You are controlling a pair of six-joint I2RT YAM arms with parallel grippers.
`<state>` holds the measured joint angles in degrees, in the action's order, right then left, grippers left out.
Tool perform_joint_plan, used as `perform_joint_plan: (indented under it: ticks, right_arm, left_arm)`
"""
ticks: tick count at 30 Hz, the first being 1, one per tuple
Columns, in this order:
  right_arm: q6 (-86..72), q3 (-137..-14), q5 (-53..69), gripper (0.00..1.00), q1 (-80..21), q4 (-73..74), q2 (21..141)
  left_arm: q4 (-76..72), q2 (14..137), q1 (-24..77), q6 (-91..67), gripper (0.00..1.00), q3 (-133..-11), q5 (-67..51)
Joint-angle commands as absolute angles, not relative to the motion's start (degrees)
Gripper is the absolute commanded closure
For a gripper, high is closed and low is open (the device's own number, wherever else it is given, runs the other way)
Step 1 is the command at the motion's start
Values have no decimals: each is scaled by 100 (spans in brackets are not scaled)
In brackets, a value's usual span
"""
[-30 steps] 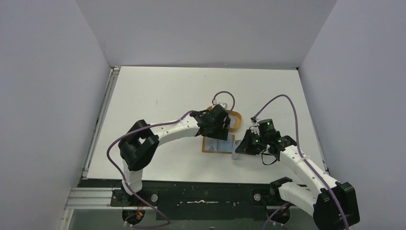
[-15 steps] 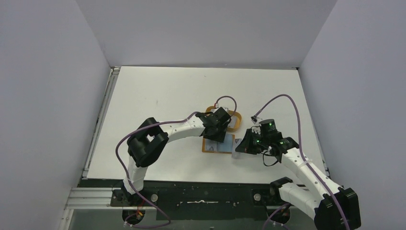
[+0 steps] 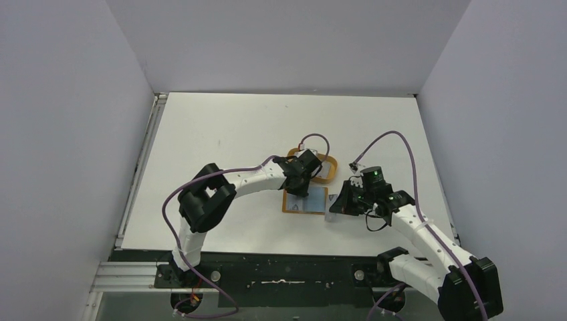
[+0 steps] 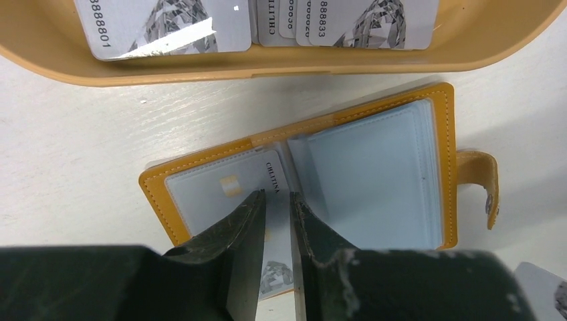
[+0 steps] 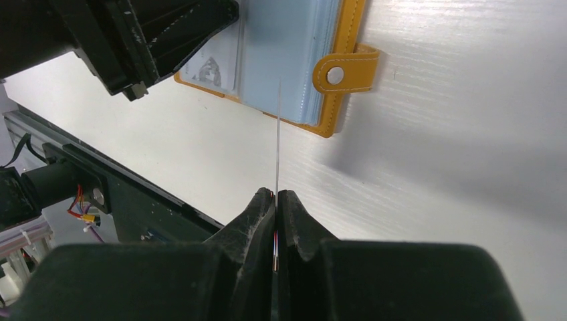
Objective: Put the credit cards into the card holder
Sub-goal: Turn over the card slot in the card holder.
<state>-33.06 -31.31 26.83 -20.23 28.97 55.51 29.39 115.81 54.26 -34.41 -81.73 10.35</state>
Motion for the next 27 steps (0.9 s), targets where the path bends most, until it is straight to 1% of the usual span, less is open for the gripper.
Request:
perform_joint_plan:
  ticks: [1, 2, 3, 5, 6, 10, 15, 23, 27]
  right_arm:
    - [-3177, -3150, 2770, 100, -1995, 2565, 5713]
    - [-3198, -3137, 2796, 100, -1994, 2527, 5684]
    - [-3203, -3129, 2780, 100, -1995, 2501, 5632]
    - [-3202, -3128, 2683, 100, -2004, 2523, 5480]
    - [-3185, -3143, 2618, 100, -1998, 2581, 5404]
    - [-3082, -3211, 2437, 100, -1999, 2795, 5268]
    - [-3071, -3163, 2462, 100, -2004, 2781, 5290]
    - [-3169, -2996, 2522, 100, -2008, 2612, 5173]
    - [-3139, -2958, 2515, 100, -2021, 2628, 5164]
  left_arm:
    - [2981, 11566, 5364, -3472, 83, -8055, 1090]
    - [2963, 11476, 5354, -3502, 82, -8007, 1096]
    - [2932, 11351, 5337, -3533, 78, -7954, 1105]
    - [2829, 11085, 5319, -3561, 68, -7842, 1109]
    - [2822, 10962, 5322, -3566, 60, -7813, 1108]
    - [2791, 10537, 5380, -3568, 45, -7812, 1139]
    - [2929, 10504, 5520, -3531, 35, -7996, 1189]
    - [3160, 11181, 5563, -3402, 17, -8414, 1310]
    - [3190, 11404, 5594, -3317, 14, -8472, 1438]
